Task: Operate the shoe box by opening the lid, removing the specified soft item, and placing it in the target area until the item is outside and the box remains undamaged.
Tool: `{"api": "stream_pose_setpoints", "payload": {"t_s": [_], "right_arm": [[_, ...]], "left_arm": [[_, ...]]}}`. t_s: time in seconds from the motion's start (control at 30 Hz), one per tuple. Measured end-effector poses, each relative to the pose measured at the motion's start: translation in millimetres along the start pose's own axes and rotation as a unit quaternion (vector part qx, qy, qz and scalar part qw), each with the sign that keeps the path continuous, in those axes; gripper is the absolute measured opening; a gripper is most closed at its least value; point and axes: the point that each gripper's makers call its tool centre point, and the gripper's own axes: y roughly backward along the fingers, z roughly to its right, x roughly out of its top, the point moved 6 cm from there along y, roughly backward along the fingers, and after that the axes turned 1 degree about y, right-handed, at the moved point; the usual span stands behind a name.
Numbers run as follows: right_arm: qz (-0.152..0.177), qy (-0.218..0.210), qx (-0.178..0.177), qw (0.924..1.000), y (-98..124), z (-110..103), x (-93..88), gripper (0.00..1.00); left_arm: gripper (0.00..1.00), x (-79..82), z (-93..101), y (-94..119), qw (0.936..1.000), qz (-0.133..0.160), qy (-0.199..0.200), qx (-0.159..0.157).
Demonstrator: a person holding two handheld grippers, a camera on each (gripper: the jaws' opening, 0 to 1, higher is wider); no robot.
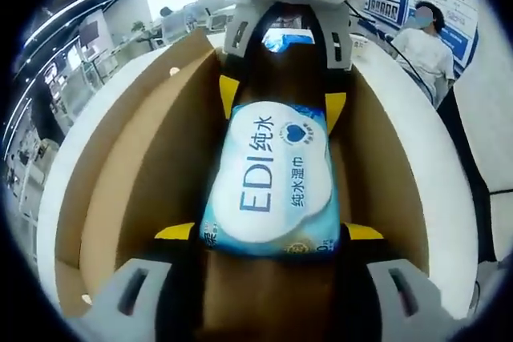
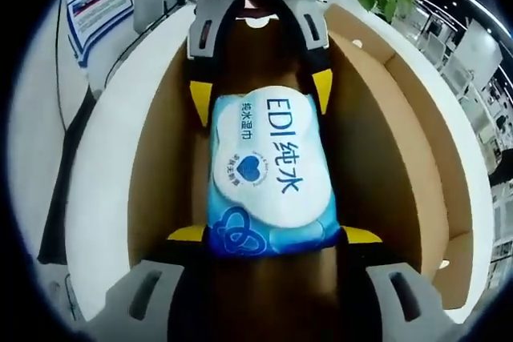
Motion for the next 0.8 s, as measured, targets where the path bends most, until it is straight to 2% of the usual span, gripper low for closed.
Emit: {"api": "stream_pose_setpoints", "payload": {"t_s": [0.07, 0.2, 0.43, 0.47, 0.5, 0.57, 0.6, 0.8], "right_arm": [[-0.006, 0.010, -0.003, 0.9999, -2.7, 1.2, 3.9, 0.63], [0.000, 0.004, -0.004, 1.0000, -7.3, 2.3, 9.3, 0.65], [0.011, -0.013, -0.004, 0.9998, -16.8, 1.8, 12.1, 0.70], [0.009, -0.004, -0.005, 0.9999, -18.0, 1.2, 11.3, 0.71], [-0.001, 0.034, -0.007, 0.9994, -19.1, 0.9, 9.1, 0.72], [-0.016, 0.065, -0.008, 0.9977, -25.3, -0.3, 7.2, 0.72], [-0.012, 0.032, 0.002, 0.9994, -23.3, 1.9, 8.4, 0.72], [-0.012, 0.031, 0.014, 0.9994, -26.0, 1.3, 7.3, 0.70]], "left_arm": [[0.72, -1.9, 0.7, 1.1, 1.0000, -0.001, 0.004, 0.003], [0.71, -6.9, 1.7, 3.9, 0.9997, 0.001, 0.022, 0.009], [0.71, -7.2, 4.6, 1.2, 0.9998, -0.006, 0.019, 0.010], [0.71, -7.8, 4.3, 0.4, 0.9998, -0.009, 0.018, 0.009], [0.71, -8.1, 4.0, -0.8, 0.9998, -0.012, 0.017, 0.008], [0.72, -9.0, 3.0, -1.9, 0.9998, -0.012, 0.017, 0.003], [0.72, -9.2, 3.0, -2.0, 0.9998, -0.012, 0.018, 0.001], [0.70, -11.3, 1.3, -4.5, 0.9992, -0.015, 0.036, -0.005]]}}
